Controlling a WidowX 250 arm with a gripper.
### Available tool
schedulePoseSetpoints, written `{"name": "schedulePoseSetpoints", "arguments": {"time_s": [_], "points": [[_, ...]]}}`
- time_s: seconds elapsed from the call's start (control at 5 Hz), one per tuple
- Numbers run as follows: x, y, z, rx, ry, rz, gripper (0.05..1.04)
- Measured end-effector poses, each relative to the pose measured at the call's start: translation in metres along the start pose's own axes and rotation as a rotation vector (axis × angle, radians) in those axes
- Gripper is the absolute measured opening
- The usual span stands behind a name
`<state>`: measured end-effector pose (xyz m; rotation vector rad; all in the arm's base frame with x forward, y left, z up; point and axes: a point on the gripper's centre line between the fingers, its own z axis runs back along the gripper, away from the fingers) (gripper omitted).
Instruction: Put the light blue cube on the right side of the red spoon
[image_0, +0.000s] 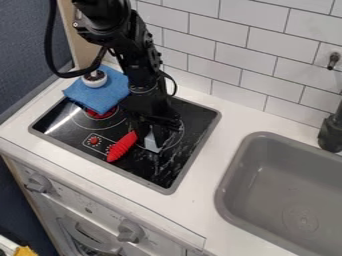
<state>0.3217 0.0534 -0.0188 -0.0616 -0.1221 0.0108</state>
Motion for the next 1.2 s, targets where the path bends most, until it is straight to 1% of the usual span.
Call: {"name": "schedulePoseSetpoints", "arguments": {"time_s": [0.2, 0.4, 0.6, 0.8, 1.0, 1.2], "points": [[-0.002, -0.005, -0.002, -0.007, 0.052, -0.02, 0.821], [-0.004, -0.008, -0.001, 0.001, 0.082, -0.03, 1.008], [0.002, -0.011, 0.012, 0.001, 0.051, -0.042, 1.004], [0.01, -0.011, 0.039, 0.017, -0.012, -0.035, 0.999], [0.012, -0.012, 0.068, 0.047, -0.068, -0.046, 0.999], [0.012, -0.014, 0.068, 0.048, -0.068, -0.056, 1.0]]}}
